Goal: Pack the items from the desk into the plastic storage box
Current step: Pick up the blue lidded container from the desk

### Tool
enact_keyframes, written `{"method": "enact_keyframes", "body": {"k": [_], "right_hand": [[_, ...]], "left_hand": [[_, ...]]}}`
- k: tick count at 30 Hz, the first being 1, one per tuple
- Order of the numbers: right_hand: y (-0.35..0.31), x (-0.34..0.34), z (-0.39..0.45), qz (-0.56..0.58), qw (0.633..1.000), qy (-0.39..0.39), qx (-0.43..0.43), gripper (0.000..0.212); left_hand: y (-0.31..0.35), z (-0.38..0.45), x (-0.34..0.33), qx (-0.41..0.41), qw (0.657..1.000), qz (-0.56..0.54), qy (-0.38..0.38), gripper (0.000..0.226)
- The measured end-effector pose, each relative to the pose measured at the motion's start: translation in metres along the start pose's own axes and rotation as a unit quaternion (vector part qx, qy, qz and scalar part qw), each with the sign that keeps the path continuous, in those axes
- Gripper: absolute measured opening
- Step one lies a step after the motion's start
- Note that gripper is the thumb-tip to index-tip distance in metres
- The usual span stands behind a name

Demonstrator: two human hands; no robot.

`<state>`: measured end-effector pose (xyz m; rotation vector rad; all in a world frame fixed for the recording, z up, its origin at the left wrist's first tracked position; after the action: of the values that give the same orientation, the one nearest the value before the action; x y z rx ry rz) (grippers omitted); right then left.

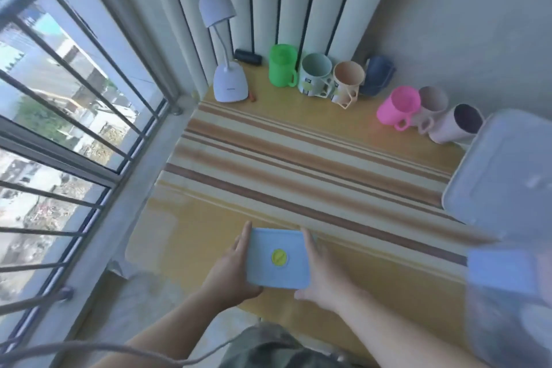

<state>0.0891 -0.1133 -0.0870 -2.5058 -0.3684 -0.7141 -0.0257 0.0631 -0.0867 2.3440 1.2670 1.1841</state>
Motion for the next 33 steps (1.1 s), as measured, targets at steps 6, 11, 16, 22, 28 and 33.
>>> {"method": "enact_keyframes", "body": {"k": [6,11,16,22,28,33], "right_hand": [[0.013,0.092,-0.075,0.023,0.994,0.111,0.006,0.131],[0.103,0.203,-0.231,0.078,0.953,0.289,-0.032,0.119],[0.232,0.221,-0.373,0.127,0.918,0.369,-0.068,0.105],[0.382,0.191,-0.455,0.190,0.909,0.371,-0.003,0.125],[0.502,0.154,-0.454,0.217,0.931,0.294,-0.018,0.108],[0.556,0.133,-0.428,0.271,0.938,0.215,-0.014,0.106]], "left_hand": [[0.099,-0.023,0.046,-0.059,0.995,-0.027,0.079,0.119],[0.300,-0.045,0.068,-0.295,0.950,0.002,0.102,0.114],[0.469,-0.059,-0.024,-0.429,0.901,0.053,0.044,0.120],[0.572,-0.067,-0.197,-0.432,0.901,0.010,-0.045,0.117],[0.586,-0.044,-0.333,-0.249,0.933,-0.139,-0.221,0.102],[0.587,-0.049,-0.367,-0.108,0.928,-0.292,-0.205,0.061]]}}
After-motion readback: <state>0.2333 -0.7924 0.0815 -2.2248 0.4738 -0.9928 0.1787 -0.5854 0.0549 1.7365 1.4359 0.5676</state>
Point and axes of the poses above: each hand's wrist, its own z-axis towards the middle knuckle, its own x-axis out of the back of the hand, y = z × x, the point moved 7 cm from there along z, towards the middle knuckle, and after that the axes turned 6 degrees about -y, right-handed, at the moved point
